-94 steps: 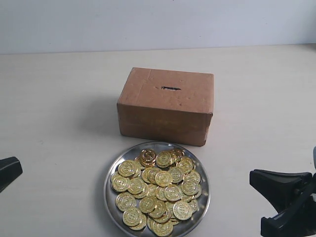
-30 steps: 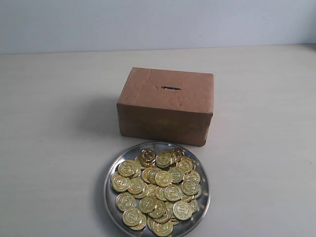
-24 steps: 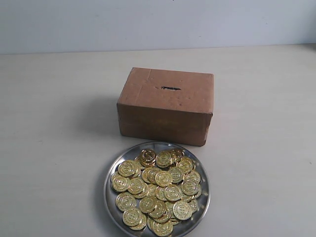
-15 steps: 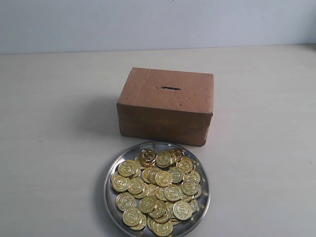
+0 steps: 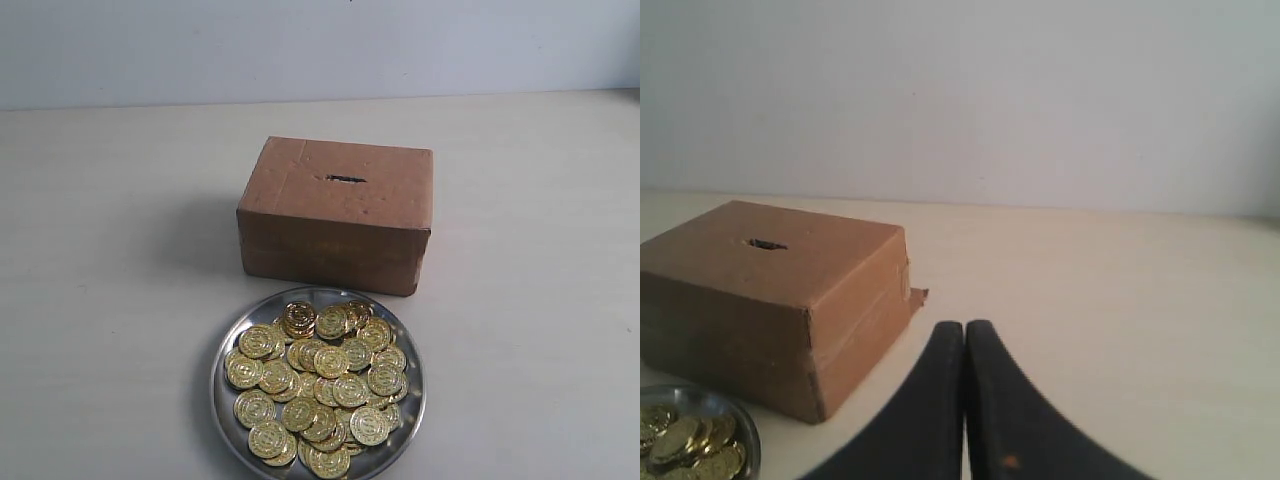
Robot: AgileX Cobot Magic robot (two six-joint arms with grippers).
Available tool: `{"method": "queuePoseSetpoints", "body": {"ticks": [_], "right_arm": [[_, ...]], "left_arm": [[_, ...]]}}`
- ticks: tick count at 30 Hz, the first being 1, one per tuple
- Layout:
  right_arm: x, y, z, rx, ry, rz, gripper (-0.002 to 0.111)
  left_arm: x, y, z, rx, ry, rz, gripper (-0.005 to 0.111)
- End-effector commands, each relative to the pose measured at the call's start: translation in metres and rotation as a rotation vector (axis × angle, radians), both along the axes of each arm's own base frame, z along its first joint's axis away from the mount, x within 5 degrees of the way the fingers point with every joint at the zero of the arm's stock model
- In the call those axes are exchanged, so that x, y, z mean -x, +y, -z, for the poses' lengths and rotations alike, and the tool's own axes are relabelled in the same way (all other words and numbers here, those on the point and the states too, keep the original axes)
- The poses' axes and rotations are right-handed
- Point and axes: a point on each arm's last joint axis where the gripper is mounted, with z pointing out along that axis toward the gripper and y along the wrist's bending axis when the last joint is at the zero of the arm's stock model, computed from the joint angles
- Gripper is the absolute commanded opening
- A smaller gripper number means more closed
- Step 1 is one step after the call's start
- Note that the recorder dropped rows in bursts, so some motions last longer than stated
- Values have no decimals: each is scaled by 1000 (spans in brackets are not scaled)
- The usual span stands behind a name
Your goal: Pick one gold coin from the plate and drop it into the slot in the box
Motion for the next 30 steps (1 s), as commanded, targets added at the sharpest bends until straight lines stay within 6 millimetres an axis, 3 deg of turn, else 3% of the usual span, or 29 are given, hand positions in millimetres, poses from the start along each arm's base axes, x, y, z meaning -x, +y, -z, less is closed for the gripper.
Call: {"method": "queuePoseSetpoints", "body": {"ticks": [1, 30], "right_arm": [[1, -4, 5, -29, 44, 52, 0], [1, -6, 6, -69, 54, 80, 0]], "left_arm": [[1, 0, 0, 0, -9, -4, 0], [1, 0, 0, 0, -9, -4, 0]]}}
